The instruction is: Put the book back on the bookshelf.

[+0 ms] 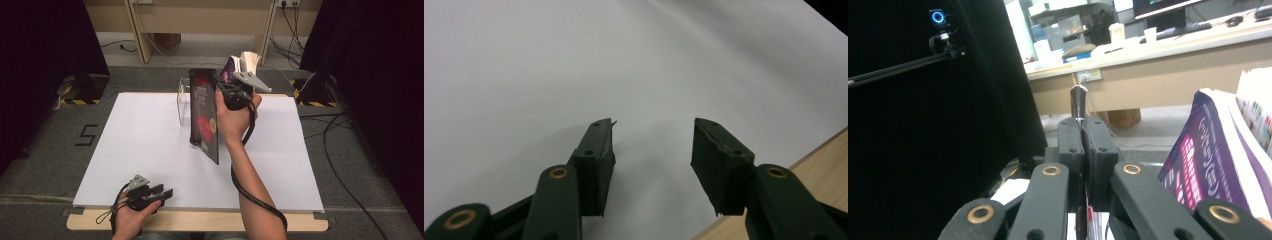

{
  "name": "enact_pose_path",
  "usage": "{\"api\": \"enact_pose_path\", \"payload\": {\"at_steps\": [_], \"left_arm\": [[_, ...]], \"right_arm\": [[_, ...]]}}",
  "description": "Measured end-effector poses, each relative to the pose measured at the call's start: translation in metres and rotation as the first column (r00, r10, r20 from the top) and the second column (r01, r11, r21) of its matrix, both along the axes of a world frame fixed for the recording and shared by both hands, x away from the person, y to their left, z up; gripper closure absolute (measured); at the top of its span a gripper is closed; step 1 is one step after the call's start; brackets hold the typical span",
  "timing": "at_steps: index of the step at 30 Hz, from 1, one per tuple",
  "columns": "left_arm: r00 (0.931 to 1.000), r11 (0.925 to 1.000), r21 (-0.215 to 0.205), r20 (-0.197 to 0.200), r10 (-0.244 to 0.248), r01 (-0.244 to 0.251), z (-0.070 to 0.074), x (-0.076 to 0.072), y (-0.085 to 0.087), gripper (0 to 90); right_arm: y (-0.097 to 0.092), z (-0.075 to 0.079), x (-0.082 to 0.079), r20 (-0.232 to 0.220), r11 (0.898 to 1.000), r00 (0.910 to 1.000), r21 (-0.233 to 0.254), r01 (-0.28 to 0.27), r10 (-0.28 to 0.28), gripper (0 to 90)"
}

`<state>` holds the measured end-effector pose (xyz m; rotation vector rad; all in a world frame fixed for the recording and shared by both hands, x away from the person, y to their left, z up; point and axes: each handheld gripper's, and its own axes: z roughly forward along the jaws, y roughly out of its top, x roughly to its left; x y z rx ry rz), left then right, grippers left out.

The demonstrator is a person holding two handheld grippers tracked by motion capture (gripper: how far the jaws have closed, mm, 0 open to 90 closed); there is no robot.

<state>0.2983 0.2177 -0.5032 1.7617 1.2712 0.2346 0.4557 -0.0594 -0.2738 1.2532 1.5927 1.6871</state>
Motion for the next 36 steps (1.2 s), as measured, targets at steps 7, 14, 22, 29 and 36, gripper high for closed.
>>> {"api": "enact_pose_path", "payload": {"at_steps": [7,14,22,29,36], "left_arm": [[1.0000,1.0000,-0.003,0.000,0.001,-0.001,0.000,0.000,0.000,50.6],[1.0000,1.0000,-0.002,-0.002,0.003,-0.003,0.000,0.001,0.002,50.6],[1.0000,1.0000,-0.007,-0.003,0.005,-0.005,0.000,0.001,0.002,50.7],[1.0000,1.0000,-0.007,-0.003,0.005,-0.005,-0.001,0.001,0.002,50.7],[1.0000,1.0000,-0.007,-0.003,0.006,-0.006,-0.001,0.001,0.003,50.7]], "right_arm": [[0.006,0.007,0.015,0.009,1.000,0.9999,0.013,0.005,-0.005,87.9],[0.012,0.011,0.026,0.015,0.999,0.9998,0.031,0.012,-0.012,87.9],[0.018,0.017,0.041,0.024,0.999,0.9993,0.046,0.026,-0.027,87.9],[0.021,0.020,0.050,0.030,0.998,0.9988,0.044,0.036,-0.038,87.8],[0.026,0.022,0.062,0.032,0.998,0.9982,0.050,0.050,-0.051,87.8]]}}
